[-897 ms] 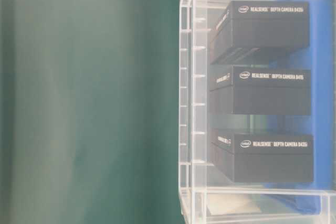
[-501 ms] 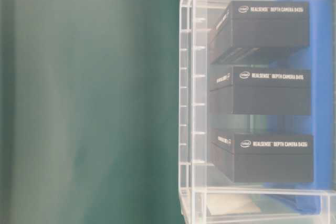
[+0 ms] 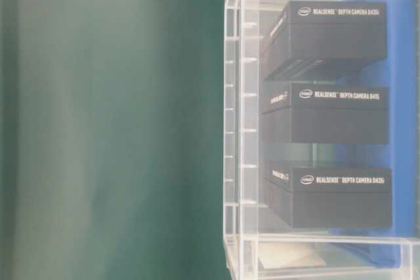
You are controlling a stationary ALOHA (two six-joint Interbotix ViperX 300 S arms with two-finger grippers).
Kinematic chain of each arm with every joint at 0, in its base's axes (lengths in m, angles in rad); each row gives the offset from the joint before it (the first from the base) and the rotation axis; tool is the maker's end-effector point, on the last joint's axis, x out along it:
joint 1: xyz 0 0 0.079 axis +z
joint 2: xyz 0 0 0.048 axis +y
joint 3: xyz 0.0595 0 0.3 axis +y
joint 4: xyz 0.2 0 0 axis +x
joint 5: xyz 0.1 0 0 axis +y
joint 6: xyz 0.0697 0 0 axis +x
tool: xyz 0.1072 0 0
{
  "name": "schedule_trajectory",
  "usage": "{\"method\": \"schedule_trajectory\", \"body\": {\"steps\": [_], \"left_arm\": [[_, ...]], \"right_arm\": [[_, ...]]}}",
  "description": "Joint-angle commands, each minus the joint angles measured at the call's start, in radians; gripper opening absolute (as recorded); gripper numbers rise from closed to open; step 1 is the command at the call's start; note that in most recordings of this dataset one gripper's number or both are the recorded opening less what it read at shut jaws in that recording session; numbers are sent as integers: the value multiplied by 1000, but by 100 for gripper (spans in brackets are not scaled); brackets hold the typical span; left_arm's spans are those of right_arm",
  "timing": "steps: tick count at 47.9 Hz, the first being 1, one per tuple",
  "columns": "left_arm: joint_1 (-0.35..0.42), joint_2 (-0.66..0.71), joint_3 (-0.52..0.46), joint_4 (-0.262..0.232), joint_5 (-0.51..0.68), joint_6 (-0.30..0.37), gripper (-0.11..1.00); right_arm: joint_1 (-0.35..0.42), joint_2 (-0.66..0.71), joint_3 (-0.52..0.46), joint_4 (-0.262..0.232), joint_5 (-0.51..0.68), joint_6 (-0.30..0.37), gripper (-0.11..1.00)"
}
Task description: Take out the box from the case.
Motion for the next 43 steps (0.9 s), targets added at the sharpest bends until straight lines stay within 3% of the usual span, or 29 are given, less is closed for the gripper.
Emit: {"method": "schedule_trajectory", "body": {"steps": [1,10,25,43], "left_arm": [[-3,3,-66,2,51,-3,1],[-3,5,-112,3,117,-5,1],[-3,-3,-135,3,218,-52,1],[-5,28,-267,3,692,-176,1]], "right_arm": [[-3,6,-81,-2,40,3,0],[-3,14,-152,-6,132,3,0],[-29,35,-167,-5,308,9,0],[-43,114,-255,-8,772,132,0]]}}
